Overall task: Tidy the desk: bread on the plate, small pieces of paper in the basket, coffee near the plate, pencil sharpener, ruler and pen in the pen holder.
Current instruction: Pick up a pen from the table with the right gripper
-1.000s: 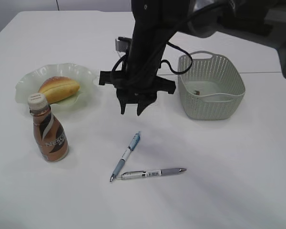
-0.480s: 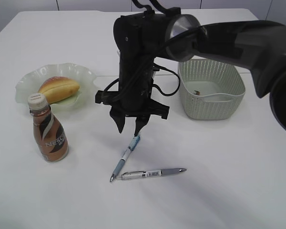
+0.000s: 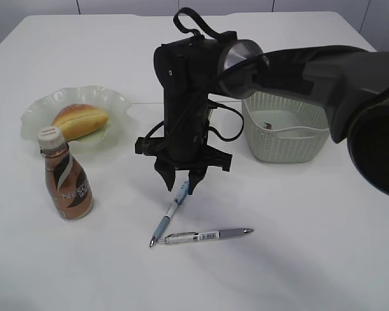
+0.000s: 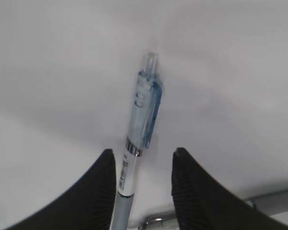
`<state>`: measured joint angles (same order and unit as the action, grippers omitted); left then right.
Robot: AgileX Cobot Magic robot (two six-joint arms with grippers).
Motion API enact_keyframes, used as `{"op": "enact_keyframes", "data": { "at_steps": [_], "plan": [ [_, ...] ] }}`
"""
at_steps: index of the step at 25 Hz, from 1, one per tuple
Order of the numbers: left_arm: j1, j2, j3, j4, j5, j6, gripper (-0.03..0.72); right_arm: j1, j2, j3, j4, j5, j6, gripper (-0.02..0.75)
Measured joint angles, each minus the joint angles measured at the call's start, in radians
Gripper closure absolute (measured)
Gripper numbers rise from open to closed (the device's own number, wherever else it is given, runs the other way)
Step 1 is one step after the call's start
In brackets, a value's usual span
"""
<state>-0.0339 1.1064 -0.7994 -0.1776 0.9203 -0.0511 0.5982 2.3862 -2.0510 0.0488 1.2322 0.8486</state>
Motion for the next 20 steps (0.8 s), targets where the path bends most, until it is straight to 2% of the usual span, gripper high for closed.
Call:
{"op": "enact_keyframes", "data": {
  "at_steps": [20],
  "plan": [
    [0.000,0.000,0.000,0.000,-0.014,0.000,0.281,-0.004,0.062,0.002,0.001,-0.041,0.013,0.447]
  ]
}}
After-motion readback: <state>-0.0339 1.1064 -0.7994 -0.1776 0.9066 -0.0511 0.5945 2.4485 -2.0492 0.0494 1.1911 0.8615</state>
